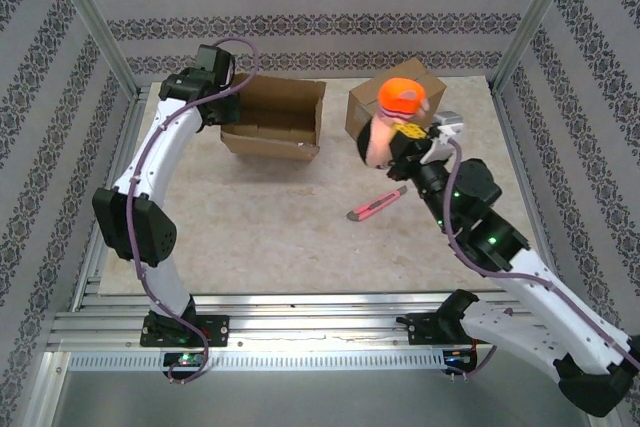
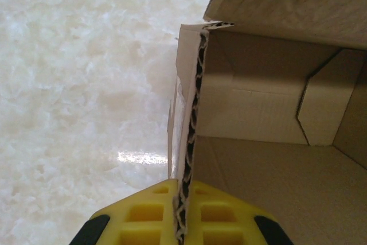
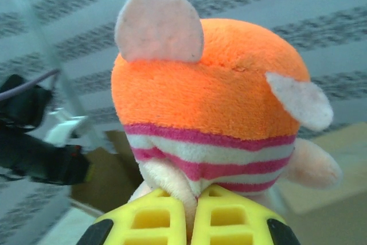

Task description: Unpack the express box

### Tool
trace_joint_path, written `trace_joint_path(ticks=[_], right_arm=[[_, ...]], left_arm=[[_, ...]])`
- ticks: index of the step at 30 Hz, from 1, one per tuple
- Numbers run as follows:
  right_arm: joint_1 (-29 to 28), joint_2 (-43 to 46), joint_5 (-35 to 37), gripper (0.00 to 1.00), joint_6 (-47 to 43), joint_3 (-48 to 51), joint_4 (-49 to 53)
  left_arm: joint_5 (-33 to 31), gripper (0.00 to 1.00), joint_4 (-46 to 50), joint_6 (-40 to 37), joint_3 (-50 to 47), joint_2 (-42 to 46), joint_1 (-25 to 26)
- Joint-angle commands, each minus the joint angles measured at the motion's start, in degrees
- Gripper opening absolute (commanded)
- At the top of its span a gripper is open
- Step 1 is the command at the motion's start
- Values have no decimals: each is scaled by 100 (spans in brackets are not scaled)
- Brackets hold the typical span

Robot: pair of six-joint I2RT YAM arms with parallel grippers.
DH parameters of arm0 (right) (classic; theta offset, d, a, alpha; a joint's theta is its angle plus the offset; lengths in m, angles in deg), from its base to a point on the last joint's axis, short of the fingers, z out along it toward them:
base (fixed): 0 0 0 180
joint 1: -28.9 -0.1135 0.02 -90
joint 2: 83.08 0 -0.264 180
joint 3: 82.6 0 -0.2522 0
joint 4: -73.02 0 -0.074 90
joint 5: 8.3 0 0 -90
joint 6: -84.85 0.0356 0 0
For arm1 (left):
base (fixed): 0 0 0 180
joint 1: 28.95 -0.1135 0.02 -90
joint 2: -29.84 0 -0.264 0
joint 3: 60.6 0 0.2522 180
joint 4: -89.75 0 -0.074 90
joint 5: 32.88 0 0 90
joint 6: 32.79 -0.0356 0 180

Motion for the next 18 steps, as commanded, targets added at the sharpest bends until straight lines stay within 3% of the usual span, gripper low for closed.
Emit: trace_joint_path(ticks=[1, 4, 8, 13, 18], right_arm=[[222, 209, 961, 0, -188, -296, 2037], [777, 235, 991, 0, -39, -435, 3167], [1956, 151, 170, 0, 176, -318, 3904], [3502, -415, -1087, 0, 188, 67, 4048], [4184, -1235, -1336, 0, 58, 369, 3791]], left_arm=[[505, 0, 114, 262, 339, -265, -264], [793, 0, 140, 320, 670, -617, -486], [900, 0, 335, 374, 1253, -1139, -658], [1072, 0, 446, 531, 1896, -1650, -835], [1325, 0, 660, 618, 2566, -2133, -892]])
